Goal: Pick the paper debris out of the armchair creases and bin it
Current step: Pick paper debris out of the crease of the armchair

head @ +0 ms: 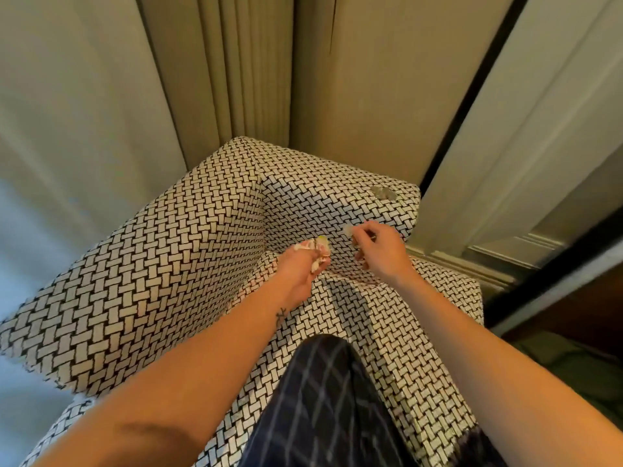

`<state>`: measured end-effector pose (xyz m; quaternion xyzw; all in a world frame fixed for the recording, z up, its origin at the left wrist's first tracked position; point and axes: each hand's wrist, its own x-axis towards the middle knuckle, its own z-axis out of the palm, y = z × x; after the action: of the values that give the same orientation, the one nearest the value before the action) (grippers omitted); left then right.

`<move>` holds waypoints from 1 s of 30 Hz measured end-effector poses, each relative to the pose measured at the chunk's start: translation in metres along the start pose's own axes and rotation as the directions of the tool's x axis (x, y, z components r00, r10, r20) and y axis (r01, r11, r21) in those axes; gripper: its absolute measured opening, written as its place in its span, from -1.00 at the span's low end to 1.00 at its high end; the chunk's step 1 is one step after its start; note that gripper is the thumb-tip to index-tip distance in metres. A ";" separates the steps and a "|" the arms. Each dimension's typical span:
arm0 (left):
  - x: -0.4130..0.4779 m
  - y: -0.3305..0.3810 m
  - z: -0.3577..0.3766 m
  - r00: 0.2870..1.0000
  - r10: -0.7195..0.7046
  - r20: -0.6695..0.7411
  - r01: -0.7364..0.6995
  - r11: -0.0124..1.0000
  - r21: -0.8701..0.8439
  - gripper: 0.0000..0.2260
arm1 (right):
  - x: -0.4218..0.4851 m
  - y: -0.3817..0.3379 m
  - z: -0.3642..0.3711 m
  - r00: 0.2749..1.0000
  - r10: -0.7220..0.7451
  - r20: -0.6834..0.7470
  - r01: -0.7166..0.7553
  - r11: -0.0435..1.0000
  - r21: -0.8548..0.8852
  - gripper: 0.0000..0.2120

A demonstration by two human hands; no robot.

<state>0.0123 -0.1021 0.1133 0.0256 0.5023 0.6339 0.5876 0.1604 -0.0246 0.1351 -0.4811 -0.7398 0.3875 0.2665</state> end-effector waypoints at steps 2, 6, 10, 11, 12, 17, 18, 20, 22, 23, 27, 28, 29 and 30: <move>0.003 0.004 0.022 1.000 0.009 0.016 -0.009 1.000 0.014 -0.64 | 0.014 0.002 -0.020 0.998 0.025 -0.051 -0.024 0.999 0.022 -0.82; 0.011 0.010 0.061 0.999 0.004 0.052 -0.007 0.998 0.058 -0.63 | 0.043 0.011 -0.047 0.988 0.054 -0.143 -0.055 0.998 -0.003 -0.76; 0.022 0.016 0.091 0.997 -0.006 0.078 0.001 0.998 0.068 -0.66 | 0.063 0.015 -0.058 0.983 0.033 -0.181 -0.038 0.999 -0.023 -0.81; 0.024 0.018 0.098 0.997 -0.003 0.081 -0.003 0.997 0.073 -0.69 | 0.068 0.015 -0.060 0.982 0.031 -0.186 -0.034 0.999 -0.018 -0.82; 0.027 0.019 0.104 0.997 0.001 0.082 -0.007 0.997 0.078 -0.72 | 0.073 0.016 -0.061 0.982 0.032 -0.189 -0.035 0.999 -0.012 -0.82; 0.044 0.017 0.128 0.999 0.031 0.041 -0.037 0.989 0.141 -0.73 | 0.097 0.020 -0.068 0.972 0.069 -0.225 -0.079 0.996 -0.035 -0.71; 0.046 0.017 0.131 0.999 0.032 0.031 -0.036 0.988 0.148 -0.69 | 0.100 0.020 -0.070 0.969 0.069 -0.235 -0.083 0.995 -0.047 -0.68; 0.050 0.017 0.136 0.999 0.038 0.011 -0.039 0.986 0.160 -0.64 | 0.108 0.021 -0.073 0.966 0.076 -0.246 -0.092 0.994 -0.055 -0.66; 0.052 0.018 0.141 0.997 0.075 -0.015 -0.072 0.985 0.156 -0.63 | 0.114 0.022 -0.073 0.966 0.086 -0.244 -0.107 0.992 -0.071 -0.70; 0.052 0.019 0.143 0.995 0.098 -0.028 -0.093 0.983 0.157 -0.64 | 0.116 0.023 -0.071 0.963 0.099 -0.250 -0.122 0.990 -0.077 -0.73; 0.053 0.021 0.150 0.992 0.119 -0.050 -0.111 0.983 0.146 -0.70 | 0.123 0.022 -0.065 0.937 0.158 -0.312 -0.198 0.975 -0.103 -0.68; 0.053 0.021 0.151 0.992 0.118 -0.049 -0.109 0.982 0.157 -0.71 | 0.125 0.022 -0.064 0.928 0.167 -0.332 -0.215 0.970 -0.112 -0.64; 0.054 0.020 0.151 0.991 0.122 -0.048 -0.112 0.979 0.173 -0.71 | 0.126 0.023 -0.063 0.919 0.183 -0.350 -0.236 0.965 -0.116 -0.59; 0.054 0.019 0.150 0.991 0.126 -0.050 -0.115 0.976 0.184 -0.70 | 0.127 0.023 -0.063 0.913 0.189 -0.362 -0.247 0.961 -0.124 -0.55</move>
<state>0.0754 0.0346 0.1701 0.0896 0.5730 0.6207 0.5276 0.1697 0.1176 0.1536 -0.6420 -0.6526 0.2608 0.3063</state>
